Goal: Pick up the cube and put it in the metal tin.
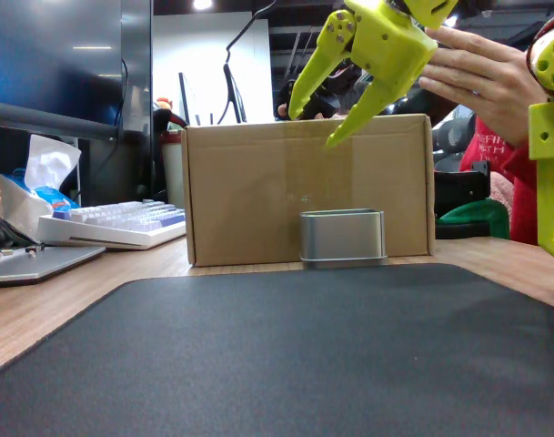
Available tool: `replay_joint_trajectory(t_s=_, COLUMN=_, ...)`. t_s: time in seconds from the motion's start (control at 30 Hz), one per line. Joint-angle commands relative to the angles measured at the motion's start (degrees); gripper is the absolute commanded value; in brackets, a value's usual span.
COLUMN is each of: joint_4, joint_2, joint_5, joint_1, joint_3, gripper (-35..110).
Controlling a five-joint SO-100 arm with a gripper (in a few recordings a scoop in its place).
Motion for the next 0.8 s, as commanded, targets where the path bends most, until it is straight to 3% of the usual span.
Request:
replay_joint_trajectory(t_s=0.0, joint_4=-0.62, joint_2=3.52, joint_5=-0.44, joint_1=-1.58, joint_3=0.35, gripper=20)
replay_joint_trajectory(t_s=0.27, joint_4=-1.32, joint_2=14.24, joint_5=10.37, joint_1=-22.24, joint_3=-6.59, gripper=14)
replay_joint_trajectory(t_s=0.5, joint_4=-3.43, joint_2=25.93, joint_5=17.05, joint_1=-36.39, joint_3=4.57, gripper=9)
replay_joint_trajectory(t_s=0.57, joint_4=-2.81, joint_2=29.27, joint_5=18.28, joint_1=-39.37, joint_3=7.65, gripper=0)
replay_joint_trajectory(t_s=0.77, joint_4=-0.62, joint_2=43.42, joint_5=20.39, joint_1=-45.44, joint_3=22.32, gripper=0)
